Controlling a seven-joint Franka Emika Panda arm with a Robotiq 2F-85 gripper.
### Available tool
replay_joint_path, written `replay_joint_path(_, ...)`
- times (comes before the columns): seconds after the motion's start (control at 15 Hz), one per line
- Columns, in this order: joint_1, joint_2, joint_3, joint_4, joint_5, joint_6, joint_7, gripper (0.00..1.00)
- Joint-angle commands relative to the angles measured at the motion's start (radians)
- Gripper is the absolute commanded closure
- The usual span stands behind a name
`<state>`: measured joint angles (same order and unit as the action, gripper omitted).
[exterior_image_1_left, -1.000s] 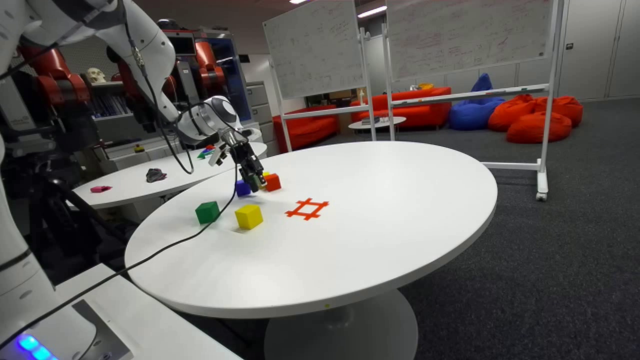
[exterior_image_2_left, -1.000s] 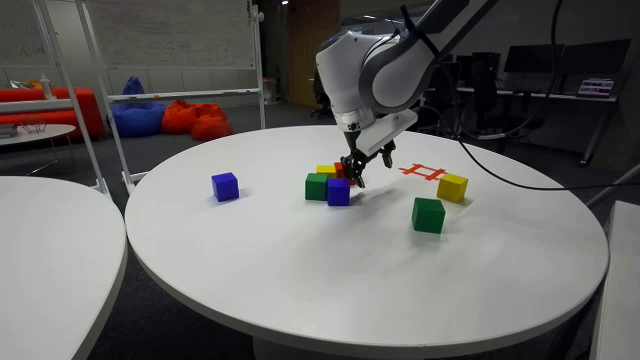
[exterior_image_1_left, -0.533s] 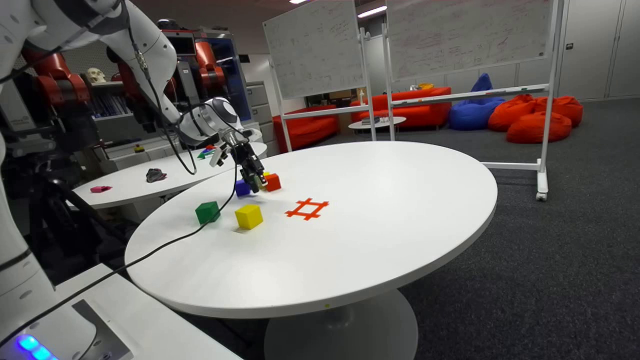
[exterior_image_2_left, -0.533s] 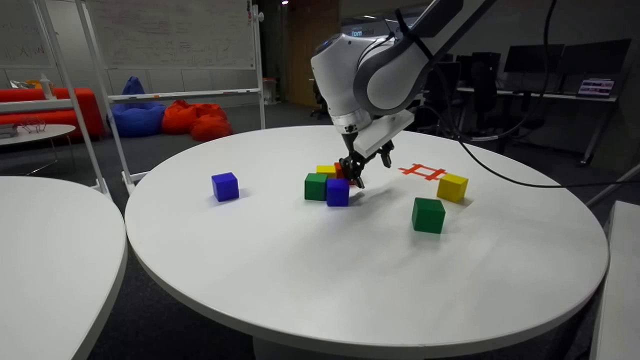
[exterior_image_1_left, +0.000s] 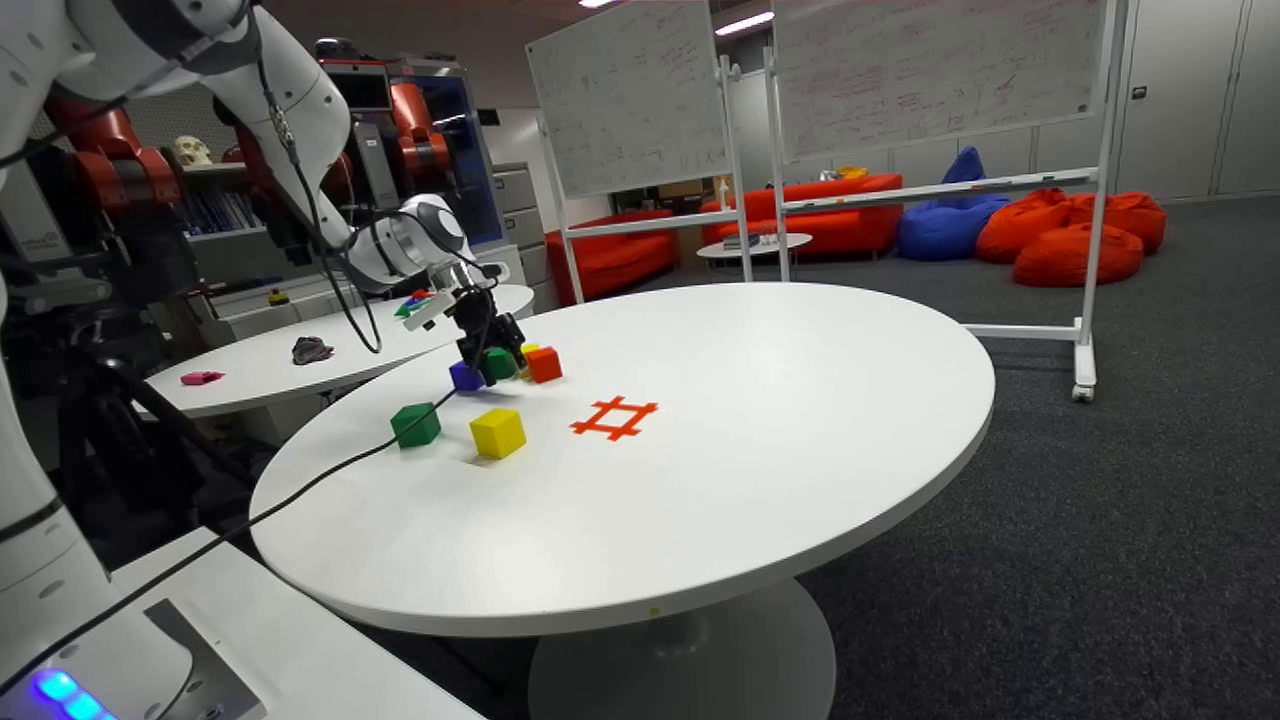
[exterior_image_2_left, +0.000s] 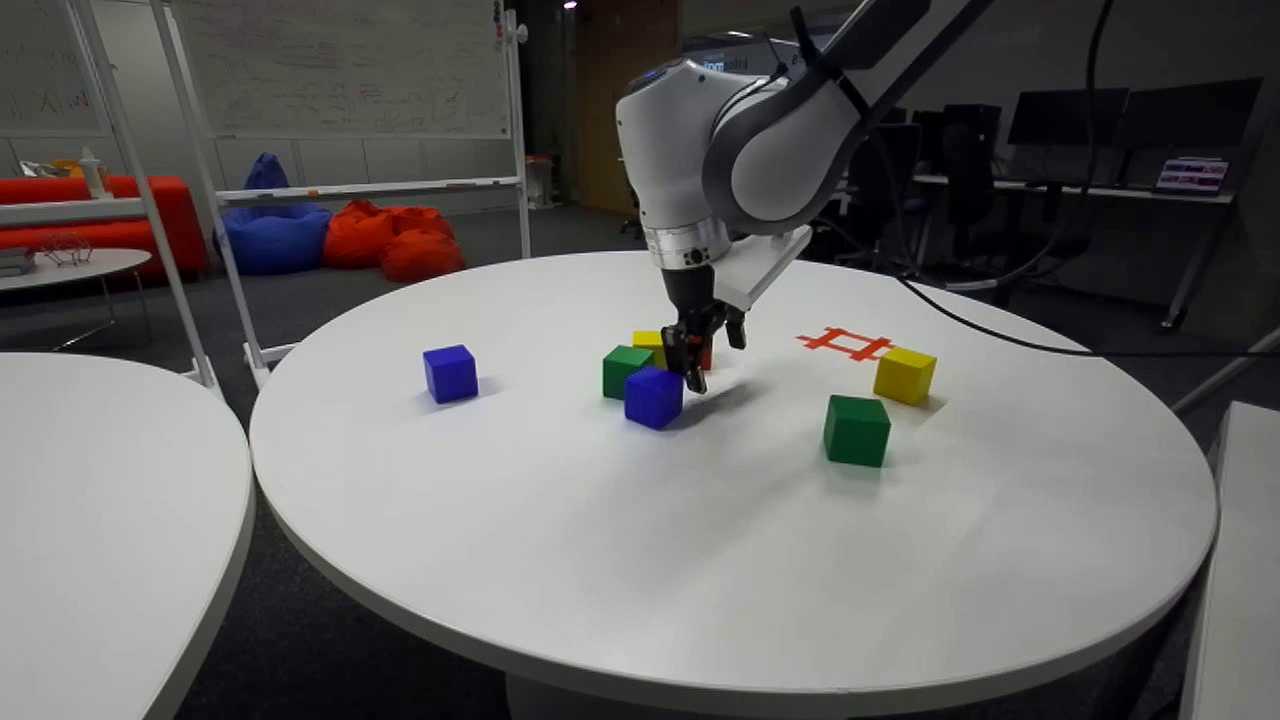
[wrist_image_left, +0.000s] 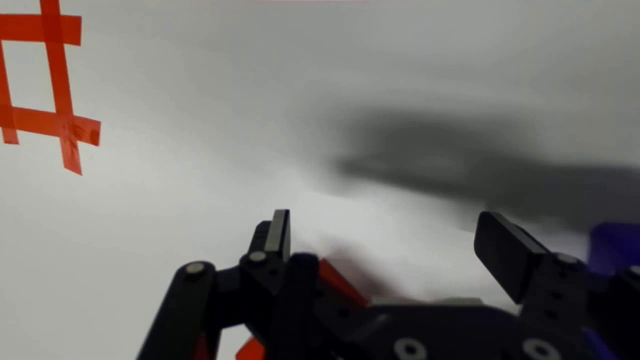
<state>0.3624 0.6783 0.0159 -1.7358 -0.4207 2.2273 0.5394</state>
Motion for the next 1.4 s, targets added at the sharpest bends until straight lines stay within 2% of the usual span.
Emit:
replay_joint_path(0.0,-0.017,-0.001,0.025,-0.013,0.038,0.016,-0.160,0.00)
replay_joint_path(0.07,0.014,0.004,-0.006,0.002,0.026,0.004,-0.085,0.00)
replay_joint_path(0.27,0.013,0.009,0.001,0.003,0.029,0.003,-0.124,0.00)
replay_joint_path(1.07,0.013,0.010,0.001,0.003,0.029,0.003,-0.126,0.00)
replay_joint_path(1.13,-0.005,0.012,0.022,-0.003,0.039,0.038,-0.179,0.00)
replay_joint_path(1.33,0.001,0.025,0.033,-0.007,0.017,0.118,-0.245,0.00)
